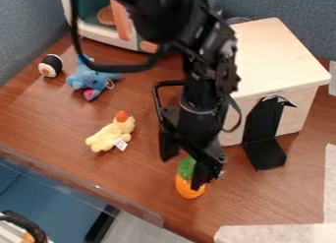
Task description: Take the green and orange object of the top of box and put on the lower right side of table
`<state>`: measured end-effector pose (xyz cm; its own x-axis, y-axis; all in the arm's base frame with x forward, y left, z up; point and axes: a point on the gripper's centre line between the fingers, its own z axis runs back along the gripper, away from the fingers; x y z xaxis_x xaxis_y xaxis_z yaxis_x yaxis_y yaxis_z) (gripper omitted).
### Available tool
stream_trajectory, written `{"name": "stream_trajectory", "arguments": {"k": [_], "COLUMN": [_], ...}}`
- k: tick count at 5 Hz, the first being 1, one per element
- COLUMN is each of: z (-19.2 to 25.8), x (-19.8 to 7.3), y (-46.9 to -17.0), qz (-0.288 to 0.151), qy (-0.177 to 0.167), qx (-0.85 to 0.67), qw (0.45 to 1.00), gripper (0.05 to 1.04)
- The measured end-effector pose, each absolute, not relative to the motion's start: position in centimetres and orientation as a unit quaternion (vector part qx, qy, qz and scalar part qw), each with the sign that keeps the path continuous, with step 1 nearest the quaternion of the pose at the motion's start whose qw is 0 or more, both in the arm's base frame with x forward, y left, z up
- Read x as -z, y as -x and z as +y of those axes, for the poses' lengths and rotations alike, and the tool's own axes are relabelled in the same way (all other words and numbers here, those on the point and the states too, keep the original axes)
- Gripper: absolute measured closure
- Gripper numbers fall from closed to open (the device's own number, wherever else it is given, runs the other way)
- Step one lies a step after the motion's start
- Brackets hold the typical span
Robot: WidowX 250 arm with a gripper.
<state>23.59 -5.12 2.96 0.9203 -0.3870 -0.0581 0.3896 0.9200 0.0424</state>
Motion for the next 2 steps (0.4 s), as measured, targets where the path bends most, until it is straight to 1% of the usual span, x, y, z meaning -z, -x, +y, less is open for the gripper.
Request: {"name": "stream_trajectory", "arguments": {"k": [1,2], "z": [-4.1,-3.6], "x": [-5.4,-8.3], "y": [-23.1,-22.4], "qz": [0.018,-0.004], "qy": [-0.008,-0.006], "qx": [0.181,0.170], "qw": [0.983,0.985], "gripper": [0.079,0.083]}}
